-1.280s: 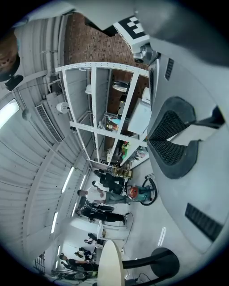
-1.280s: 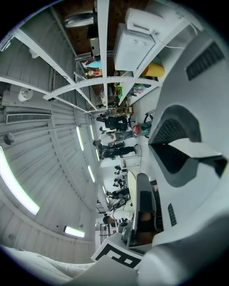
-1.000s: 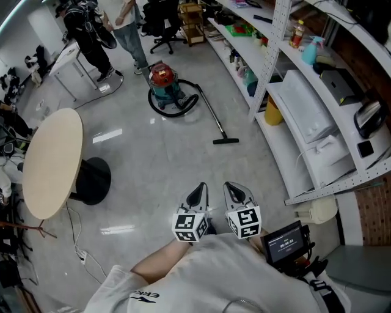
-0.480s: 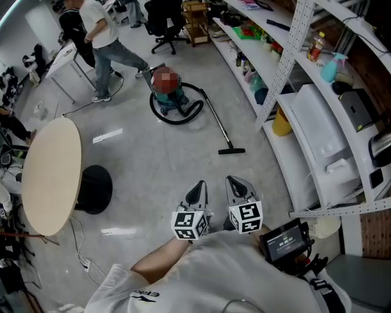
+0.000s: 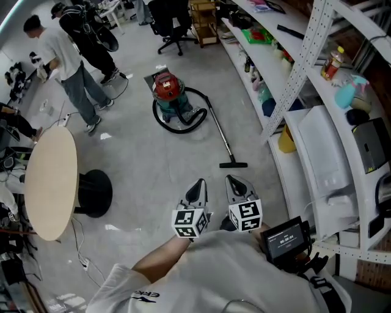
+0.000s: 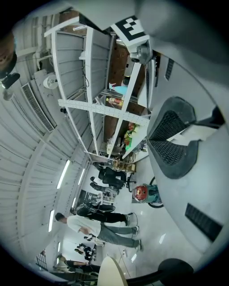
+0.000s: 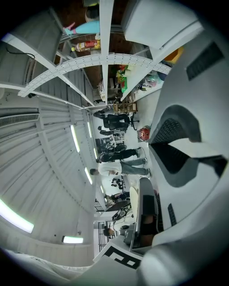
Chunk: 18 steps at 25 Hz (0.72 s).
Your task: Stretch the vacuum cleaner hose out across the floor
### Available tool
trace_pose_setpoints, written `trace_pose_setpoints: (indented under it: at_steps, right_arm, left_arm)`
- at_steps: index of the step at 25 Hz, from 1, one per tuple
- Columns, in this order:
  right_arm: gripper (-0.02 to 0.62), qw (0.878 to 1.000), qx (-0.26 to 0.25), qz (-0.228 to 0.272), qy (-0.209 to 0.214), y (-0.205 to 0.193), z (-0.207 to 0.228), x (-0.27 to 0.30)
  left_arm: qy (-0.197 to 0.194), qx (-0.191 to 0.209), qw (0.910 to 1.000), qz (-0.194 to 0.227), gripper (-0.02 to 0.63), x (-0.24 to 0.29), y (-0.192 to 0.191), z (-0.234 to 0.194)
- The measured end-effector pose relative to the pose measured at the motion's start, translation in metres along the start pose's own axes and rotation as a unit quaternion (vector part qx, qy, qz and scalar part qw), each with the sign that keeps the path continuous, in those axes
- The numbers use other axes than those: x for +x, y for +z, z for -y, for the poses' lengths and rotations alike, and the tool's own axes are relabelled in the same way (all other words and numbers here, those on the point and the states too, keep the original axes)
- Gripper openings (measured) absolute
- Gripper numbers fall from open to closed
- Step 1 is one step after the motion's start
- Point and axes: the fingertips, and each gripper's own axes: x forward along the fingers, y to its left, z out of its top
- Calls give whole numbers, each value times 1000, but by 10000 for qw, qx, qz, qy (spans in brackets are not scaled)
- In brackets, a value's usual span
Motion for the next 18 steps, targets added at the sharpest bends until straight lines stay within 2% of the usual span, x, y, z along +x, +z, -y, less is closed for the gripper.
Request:
trace_pose_setpoints:
  at_steps: [8, 18]
  right_arm:
    - [0, 9997, 61, -36, 219, 21, 75, 48]
    - [0, 9994, 61, -192, 290, 39, 117, 119]
  left_arm:
    - [361, -35, 9993, 33, 2, 78, 24, 8]
    - [510, -79, 9987, -20, 2, 151, 45, -27]
